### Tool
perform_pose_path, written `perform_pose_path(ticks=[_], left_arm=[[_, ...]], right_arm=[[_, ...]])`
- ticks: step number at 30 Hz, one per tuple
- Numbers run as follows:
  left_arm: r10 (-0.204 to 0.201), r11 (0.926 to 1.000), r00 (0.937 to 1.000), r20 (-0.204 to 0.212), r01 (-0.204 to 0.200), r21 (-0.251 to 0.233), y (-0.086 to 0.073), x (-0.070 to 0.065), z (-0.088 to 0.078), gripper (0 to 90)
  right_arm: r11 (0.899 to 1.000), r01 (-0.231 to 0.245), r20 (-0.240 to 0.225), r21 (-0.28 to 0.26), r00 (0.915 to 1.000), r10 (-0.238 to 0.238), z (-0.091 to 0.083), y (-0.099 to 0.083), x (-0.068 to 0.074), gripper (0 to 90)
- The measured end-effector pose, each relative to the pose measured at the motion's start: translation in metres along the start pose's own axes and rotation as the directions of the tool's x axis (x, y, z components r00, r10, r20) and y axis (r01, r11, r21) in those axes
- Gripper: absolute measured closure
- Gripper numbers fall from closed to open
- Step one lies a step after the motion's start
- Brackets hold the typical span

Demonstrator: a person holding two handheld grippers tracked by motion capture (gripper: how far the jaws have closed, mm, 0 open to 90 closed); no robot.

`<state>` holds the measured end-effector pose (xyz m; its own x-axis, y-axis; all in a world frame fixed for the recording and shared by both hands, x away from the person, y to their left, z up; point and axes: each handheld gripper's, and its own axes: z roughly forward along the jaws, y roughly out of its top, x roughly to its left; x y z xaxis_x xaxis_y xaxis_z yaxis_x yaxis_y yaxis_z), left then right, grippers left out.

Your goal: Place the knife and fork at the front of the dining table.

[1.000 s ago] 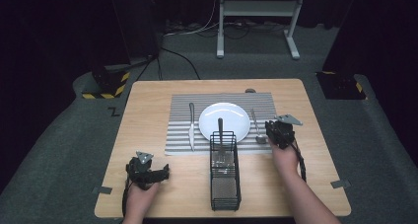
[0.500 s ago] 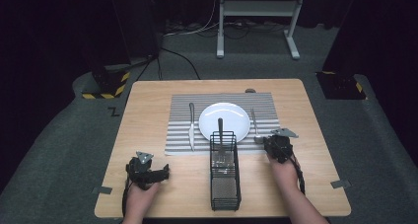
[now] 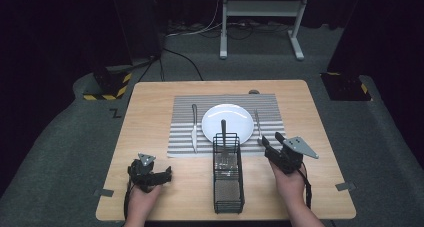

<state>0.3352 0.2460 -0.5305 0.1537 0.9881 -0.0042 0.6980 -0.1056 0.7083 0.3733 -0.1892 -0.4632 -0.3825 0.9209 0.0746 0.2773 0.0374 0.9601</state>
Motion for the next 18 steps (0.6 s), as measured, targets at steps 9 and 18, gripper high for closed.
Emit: perform_pose_path(ticks=[9, 18], left_arm=[[-0.001, 1.0, 1.0, -0.001, 0.001, 0.001, 0.0, 0.0, 0.0, 0.4], [-0.001, 1.0, 1.0, 0.0, 0.001, 0.0, 0.0, 0.0, 0.0, 0.4]], right_arm=[[0.994, 0.043, -0.109, -0.101, 0.9926, -0.054, -0.016, 0.031, 0.046, 43.2], [0.986, 0.078, -0.171, -0.145, 0.98, -0.103, -0.009, 0.056, 0.082, 44.4]])
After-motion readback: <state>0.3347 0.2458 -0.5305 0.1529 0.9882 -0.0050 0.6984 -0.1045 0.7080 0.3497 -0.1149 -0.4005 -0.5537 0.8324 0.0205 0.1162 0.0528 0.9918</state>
